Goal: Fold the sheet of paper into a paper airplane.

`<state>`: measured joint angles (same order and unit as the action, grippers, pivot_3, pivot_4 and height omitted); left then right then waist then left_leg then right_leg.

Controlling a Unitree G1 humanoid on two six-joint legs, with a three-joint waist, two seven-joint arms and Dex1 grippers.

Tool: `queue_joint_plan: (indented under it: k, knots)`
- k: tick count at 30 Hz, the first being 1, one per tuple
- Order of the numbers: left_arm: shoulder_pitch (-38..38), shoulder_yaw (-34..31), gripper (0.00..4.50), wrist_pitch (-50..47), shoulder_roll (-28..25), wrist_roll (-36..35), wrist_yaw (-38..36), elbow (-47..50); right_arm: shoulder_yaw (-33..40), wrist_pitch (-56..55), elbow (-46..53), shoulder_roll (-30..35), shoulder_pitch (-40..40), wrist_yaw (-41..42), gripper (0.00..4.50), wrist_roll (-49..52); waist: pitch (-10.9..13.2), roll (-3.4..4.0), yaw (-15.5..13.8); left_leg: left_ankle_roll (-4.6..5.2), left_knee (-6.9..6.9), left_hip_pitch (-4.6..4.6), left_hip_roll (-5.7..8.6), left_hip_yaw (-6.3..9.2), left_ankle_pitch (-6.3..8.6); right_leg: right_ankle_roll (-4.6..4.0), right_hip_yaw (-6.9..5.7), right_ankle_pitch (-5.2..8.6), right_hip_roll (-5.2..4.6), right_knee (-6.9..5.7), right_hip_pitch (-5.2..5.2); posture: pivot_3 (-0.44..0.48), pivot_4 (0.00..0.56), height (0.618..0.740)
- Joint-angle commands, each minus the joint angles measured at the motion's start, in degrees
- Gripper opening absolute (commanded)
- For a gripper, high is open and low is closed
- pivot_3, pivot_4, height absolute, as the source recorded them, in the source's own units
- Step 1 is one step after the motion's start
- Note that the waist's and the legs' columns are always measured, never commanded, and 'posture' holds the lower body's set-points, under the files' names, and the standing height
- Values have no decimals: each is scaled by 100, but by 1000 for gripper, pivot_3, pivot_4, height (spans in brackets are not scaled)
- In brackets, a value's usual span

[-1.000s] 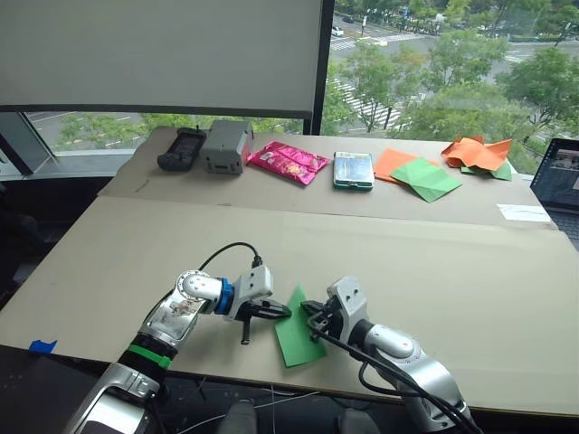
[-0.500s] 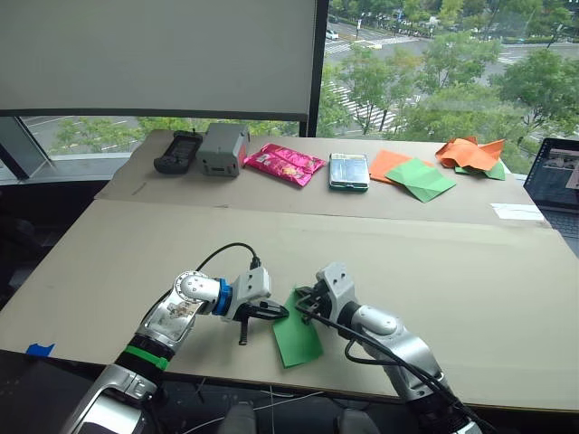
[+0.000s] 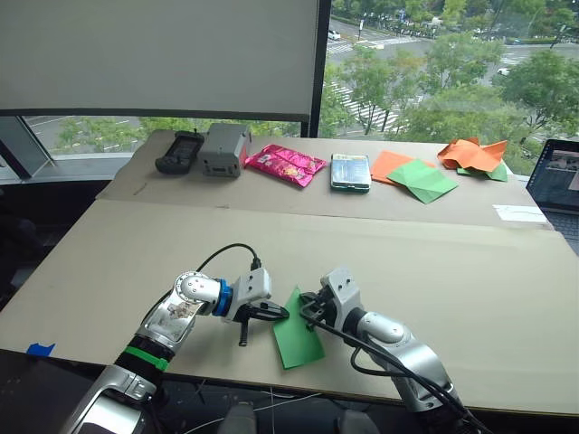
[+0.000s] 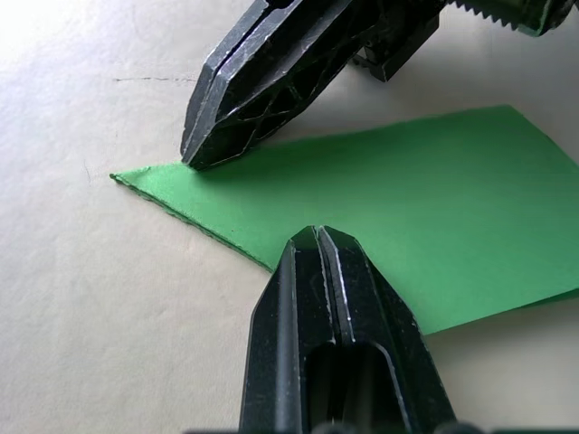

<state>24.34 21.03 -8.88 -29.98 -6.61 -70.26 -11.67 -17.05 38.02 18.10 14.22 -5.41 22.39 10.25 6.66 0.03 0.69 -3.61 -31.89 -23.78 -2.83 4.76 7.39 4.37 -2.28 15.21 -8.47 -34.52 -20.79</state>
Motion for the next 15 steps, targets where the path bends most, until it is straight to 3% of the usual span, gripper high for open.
queue_joint_plan:
  k: [1, 15]
  knots:
    - [-155, 211, 19, -171, -103, 306, 12, -290, -90, 345, 157, 100, 235, 49, 0, 36, 1, -1, 0, 0, 0, 0, 0, 0, 0, 0, 0, 0, 0, 0, 0, 0, 150, 713]
    - [-116, 238, 19, -130, -70, 339, 35, -381, -381, 748, 733, 441, 567, 175, 0, 12, 2, -3, 3, -2, 2, -1, -1, 0, 1, -1, 0, 1, -2, 19, 1, 0, 150, 713]
